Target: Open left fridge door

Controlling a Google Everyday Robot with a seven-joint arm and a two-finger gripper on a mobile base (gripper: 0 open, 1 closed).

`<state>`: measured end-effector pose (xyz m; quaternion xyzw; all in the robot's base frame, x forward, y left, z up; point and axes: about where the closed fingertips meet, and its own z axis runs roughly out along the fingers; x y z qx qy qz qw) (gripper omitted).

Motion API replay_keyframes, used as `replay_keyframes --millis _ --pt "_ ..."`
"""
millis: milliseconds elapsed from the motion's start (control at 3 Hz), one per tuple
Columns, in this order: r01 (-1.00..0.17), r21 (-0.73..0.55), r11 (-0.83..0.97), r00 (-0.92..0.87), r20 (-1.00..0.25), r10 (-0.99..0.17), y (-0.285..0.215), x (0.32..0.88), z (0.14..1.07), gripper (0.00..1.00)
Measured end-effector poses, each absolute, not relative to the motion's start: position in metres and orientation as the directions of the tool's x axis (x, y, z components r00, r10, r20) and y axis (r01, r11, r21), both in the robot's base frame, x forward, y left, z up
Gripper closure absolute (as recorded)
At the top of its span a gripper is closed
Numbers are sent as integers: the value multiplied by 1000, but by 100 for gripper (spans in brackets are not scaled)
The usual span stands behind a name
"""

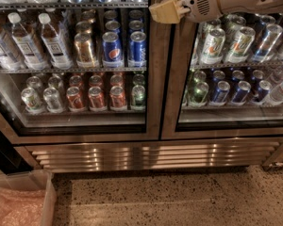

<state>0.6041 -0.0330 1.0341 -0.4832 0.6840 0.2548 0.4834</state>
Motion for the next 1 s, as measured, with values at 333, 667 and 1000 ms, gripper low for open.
replay_keyframes --millis 333,667,1000 --pt "-907 -119 403 -66 -908 -415 -33 604 1034 100" --pt "-907 -119 403 -66 -908 -415 -36 608 1036 100" --pt "-907 -119 403 -66 -908 -415 -37 611 1036 100"
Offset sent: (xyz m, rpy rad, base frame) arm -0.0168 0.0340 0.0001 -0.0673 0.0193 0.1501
